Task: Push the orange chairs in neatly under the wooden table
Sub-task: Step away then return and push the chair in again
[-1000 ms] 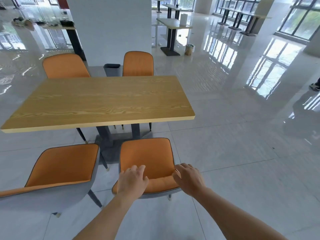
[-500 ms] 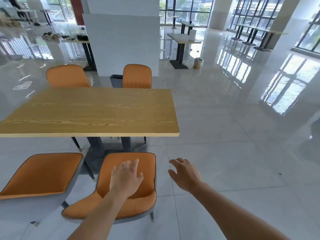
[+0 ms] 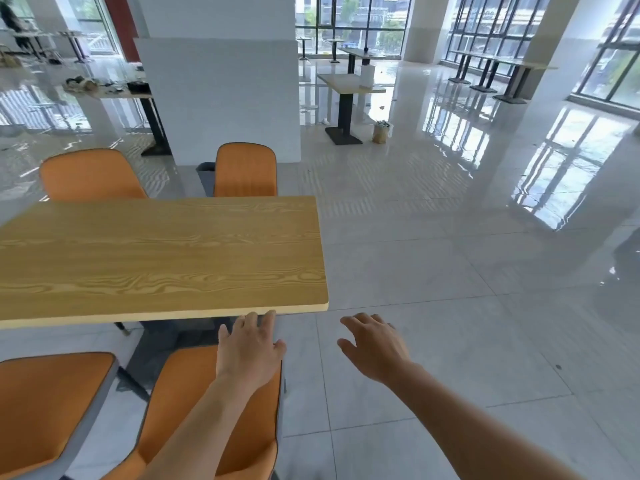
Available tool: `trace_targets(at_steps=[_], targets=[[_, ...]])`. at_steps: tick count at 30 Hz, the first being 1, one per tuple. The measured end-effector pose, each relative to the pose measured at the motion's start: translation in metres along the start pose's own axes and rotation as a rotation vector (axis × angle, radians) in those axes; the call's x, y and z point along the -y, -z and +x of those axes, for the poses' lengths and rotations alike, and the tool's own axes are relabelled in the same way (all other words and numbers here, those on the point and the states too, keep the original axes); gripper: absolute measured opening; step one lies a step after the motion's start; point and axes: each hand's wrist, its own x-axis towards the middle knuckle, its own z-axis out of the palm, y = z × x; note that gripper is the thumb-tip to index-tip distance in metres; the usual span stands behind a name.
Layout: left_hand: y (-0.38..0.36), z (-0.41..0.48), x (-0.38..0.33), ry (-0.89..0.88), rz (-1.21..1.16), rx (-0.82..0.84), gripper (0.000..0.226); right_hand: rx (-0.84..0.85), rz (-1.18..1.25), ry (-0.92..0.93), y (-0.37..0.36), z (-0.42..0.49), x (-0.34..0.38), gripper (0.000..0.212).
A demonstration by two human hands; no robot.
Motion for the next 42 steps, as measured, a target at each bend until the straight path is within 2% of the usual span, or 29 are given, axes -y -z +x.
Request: trace_targets(at_steps=[5,7,11,15,30,36,42], targets=[[0.002,0.037,-0.020,-0.008,0.021,0.064,0.058,0.005,-0.028,-0.009,0.013,0.027,-0.020,0.047],[-0.001,0.139,-0.062,-0.063,0.017,0.054,0.059,0.019,0.006,-0.081,0.037,0.104,-0.081,0.048],[0.007,0.153,-0.071,-0.082,0.028,0.062,0.060,-0.008,0.000,-0.064,0.051,0.119,-0.087,0.048],[0.008,0.207,-0.100,-0.080,0.050,0.083,0.060,-0.009,0.018,-0.071,0.064,0.165,-0.125,0.047],[-0.010,0.398,-0.242,0.165,0.021,0.136,0.054,0.096,-0.042,0.131,0.111,0.366,-0.315,0.041],[-0.013,0.472,-0.255,0.220,0.025,0.140,0.051,0.122,-0.035,0.194,0.119,0.450,-0.343,0.044],[-0.023,0.578,-0.240,0.259,0.006,0.148,0.060,0.167,-0.051,0.216,0.115,0.561,-0.356,0.044]])
